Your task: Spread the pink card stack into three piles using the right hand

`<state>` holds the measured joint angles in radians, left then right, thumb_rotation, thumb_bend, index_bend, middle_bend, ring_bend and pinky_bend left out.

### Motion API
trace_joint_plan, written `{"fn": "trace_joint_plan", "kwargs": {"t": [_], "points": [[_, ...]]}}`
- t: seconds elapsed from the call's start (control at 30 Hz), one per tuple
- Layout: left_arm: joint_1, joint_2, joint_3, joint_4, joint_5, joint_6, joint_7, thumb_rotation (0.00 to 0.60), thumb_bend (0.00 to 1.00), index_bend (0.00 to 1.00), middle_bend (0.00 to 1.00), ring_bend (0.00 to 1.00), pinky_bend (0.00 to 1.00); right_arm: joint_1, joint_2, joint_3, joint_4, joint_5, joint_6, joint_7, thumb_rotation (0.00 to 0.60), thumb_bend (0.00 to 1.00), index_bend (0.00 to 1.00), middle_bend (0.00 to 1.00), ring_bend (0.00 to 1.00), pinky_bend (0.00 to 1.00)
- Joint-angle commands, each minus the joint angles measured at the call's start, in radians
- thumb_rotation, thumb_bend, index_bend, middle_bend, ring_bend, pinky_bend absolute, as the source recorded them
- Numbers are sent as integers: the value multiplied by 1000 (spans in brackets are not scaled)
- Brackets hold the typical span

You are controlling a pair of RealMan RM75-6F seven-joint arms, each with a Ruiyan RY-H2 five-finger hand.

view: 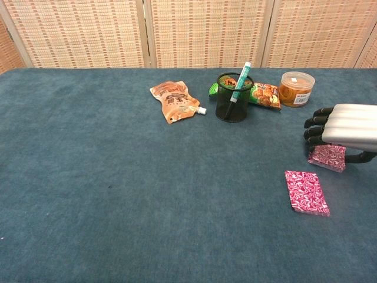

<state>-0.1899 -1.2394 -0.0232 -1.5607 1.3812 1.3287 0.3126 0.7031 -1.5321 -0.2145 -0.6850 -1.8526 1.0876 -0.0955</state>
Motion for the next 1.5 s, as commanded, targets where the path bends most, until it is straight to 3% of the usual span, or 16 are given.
{"fn": "trace_joint_plan", "kwargs": {"t": [0.03,0.93,1.5], "points": [[0,0,0,0,0,-1,-1,600,476,0,85,165,177,0,-2,-1,4,-2,4,3,600,210,555,302,202,235],[0,6,4,-3,10,1,-14,600,475,0,85,166,177,-1,3,-3,8,-13,53,14,600,210,663,355,243,262],[0,4,2,-2,8,1,-12,600,477,0,85,165,177,3,1,10,2,-4,59,13,600,210,670,361,251,262]]}}
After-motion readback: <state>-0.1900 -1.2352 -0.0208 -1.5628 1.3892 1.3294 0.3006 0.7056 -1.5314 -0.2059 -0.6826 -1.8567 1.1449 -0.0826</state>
